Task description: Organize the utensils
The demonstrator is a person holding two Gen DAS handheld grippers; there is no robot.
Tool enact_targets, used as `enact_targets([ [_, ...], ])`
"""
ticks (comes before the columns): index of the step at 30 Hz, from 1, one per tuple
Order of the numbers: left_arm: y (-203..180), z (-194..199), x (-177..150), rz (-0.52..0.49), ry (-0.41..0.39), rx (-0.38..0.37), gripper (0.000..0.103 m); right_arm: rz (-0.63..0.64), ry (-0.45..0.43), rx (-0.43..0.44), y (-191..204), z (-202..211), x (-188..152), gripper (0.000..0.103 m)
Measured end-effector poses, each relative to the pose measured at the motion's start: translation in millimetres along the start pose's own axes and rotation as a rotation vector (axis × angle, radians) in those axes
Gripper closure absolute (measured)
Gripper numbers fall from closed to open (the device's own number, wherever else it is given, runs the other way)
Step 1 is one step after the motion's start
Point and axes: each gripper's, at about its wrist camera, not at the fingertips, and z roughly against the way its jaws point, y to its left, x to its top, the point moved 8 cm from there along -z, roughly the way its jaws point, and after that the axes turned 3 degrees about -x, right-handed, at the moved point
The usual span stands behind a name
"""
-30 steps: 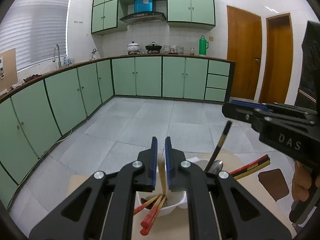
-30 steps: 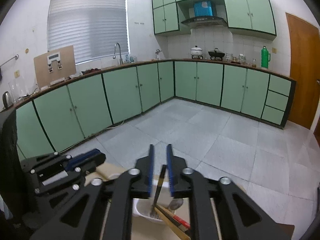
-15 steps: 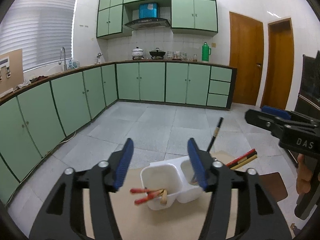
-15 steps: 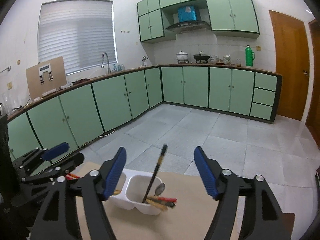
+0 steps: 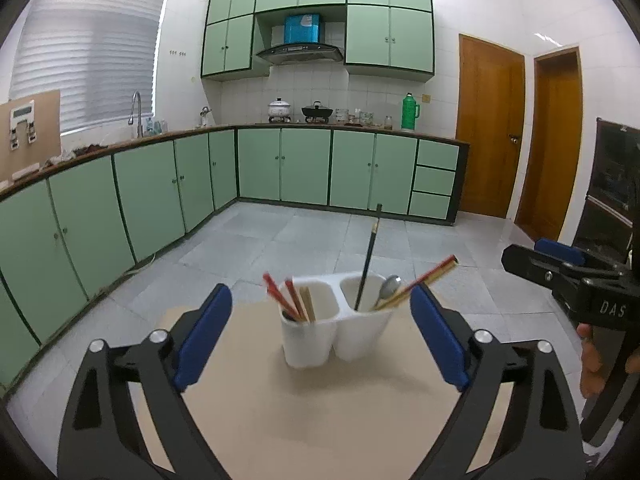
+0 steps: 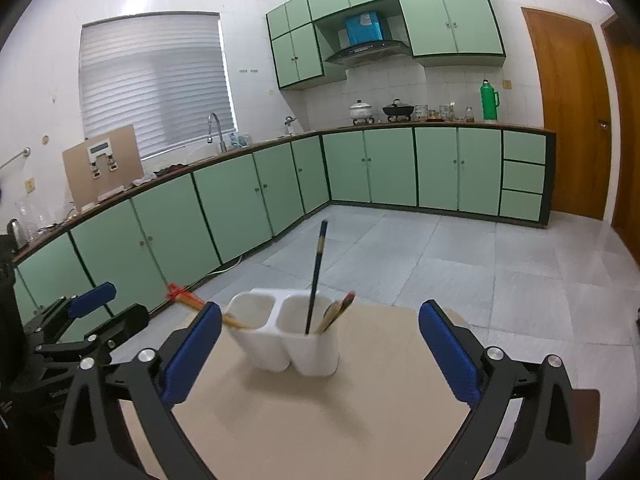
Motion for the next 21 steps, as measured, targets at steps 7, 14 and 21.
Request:
enact_targets([
  [7, -4.3, 35.9, -17.5, 0.018, -0.008, 0.014, 0.010, 0.017, -0.012, 0.012, 11.8, 31.7, -17.9, 0.006],
  [14, -7.1, 55.6, -27.1, 0.019, -0.006, 0.016, 0.010, 0.034, -0.011, 0.021, 20.6, 51.8, -29.6, 0.006],
  [21, -11.9, 67.2, -25.6, 0.011, -0.013, 0.029, 0.010, 0.074, -0.021, -0.001, 33.1, 67.8, -31.5, 0.006],
])
